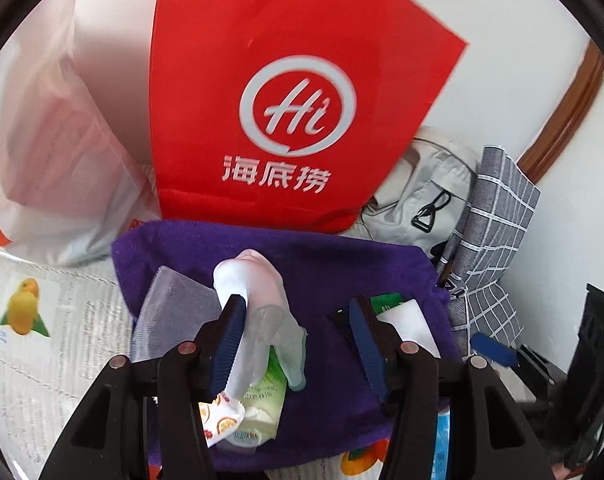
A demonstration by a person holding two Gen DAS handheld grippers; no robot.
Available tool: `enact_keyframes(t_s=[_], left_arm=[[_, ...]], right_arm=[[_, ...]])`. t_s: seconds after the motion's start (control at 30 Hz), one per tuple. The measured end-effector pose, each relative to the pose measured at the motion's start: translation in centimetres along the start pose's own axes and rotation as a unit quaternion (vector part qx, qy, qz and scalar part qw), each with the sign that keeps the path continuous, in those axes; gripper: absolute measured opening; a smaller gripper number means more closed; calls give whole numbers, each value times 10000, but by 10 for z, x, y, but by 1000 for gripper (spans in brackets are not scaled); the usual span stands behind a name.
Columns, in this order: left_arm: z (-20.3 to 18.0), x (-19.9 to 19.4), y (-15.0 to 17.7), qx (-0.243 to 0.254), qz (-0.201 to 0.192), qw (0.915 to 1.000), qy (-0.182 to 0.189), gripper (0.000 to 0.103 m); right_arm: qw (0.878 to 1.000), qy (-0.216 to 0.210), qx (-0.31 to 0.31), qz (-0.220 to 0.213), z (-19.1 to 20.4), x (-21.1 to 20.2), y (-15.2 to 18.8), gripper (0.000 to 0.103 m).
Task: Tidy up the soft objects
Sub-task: 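Lower the sponge and glove onto the purple towel and open both tools, then grasp the white tissue with the right tool while the left grasps the yellow mesh bag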
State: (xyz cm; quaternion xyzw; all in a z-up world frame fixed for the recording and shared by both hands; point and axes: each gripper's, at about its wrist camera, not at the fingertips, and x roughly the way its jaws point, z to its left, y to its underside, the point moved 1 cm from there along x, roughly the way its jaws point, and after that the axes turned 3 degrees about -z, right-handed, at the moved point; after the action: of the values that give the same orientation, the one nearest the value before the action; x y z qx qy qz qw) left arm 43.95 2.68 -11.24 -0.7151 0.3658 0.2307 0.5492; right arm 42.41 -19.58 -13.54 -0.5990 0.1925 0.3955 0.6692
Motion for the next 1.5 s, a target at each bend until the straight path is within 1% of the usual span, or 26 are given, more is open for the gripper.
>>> enact_keyframes(t_s=[0.1,0.17,0.23,0.3,0.33,0.43,0.47,0.5,0.57,0.63,0.77,0.87,0.9,0.93,0.97,1.1,1.17,1.33,1.37,1.5], left_arm=[[-8,-22,9,130,-253,9995,-162,52],[-11,-33,18,151,-212,9994,-206,52],[-13,-45,29,179,-145,9996,-158,52],[-14,-60,44,213,-139,9995,-202,52],[-13,-67,51,219,-145,9994,-234,52],[-6,-87,74,144,-182,9993,-296,52],[-3,-93,83,114,-170,9994,-289,52],[0,-99,92,71,-153,9994,-287,52],[8,-109,113,-36,-104,9996,-255,52],[12,-115,129,-56,-49,9997,-221,52],[20,-128,158,-83,-14,9997,-220,52],[28,-138,179,-169,-41,9998,-136,52],[31,-141,185,-210,-34,9997,-112,52],[33,-142,189,-240,-16,9997,-104,52],[34,-144,194,-247,0,9996,-107,52],[38,-150,207,-224,14,9995,-230,52],[39,-152,212,-252,56,9994,-222,52],[37,-155,224,-341,106,9991,-225,52],[36,-155,226,-363,124,9990,-221,52],[27,-153,234,-306,178,9991,-220,52]], right_arm=[[9997,23,-210,-89,17,-18,13,77],[9993,29,-349,-156,27,-36,26,77],[9988,-67,-473,-137,36,-49,40,77],[9981,-123,-587,-142,46,-61,58,76],[9978,-153,-640,-127,49,-65,67,73],[9970,-260,-722,17,62,-71,97,58],[9967,-307,-744,99,64,-69,106,52],[9960,-368,-786,226,68,-68,119,49],[9948,-423,-849,380,73,-67,136,39],[9934,-495,-900,511,79,-65,155,37],[9914,-578,-938,701,89,-59,183,37],[9909,-417,-993,812,94,-48,198,37],[9903,-402,-982,894,96,-43,202,36],[9902,-421,-960,918,96,-41,206,27],[9905,-486,-927,891,98,-40,208,20],[9892,-682,-1051,767,113,-52,216,20],[9890,-758,-1075,680,118,-61,218,20],[9924,-887,-753,396,111,-88,214,20],[9928,-884,-718,364,108,-92,214,20],[9958,-657,-592,223,92,-107,215,20]])
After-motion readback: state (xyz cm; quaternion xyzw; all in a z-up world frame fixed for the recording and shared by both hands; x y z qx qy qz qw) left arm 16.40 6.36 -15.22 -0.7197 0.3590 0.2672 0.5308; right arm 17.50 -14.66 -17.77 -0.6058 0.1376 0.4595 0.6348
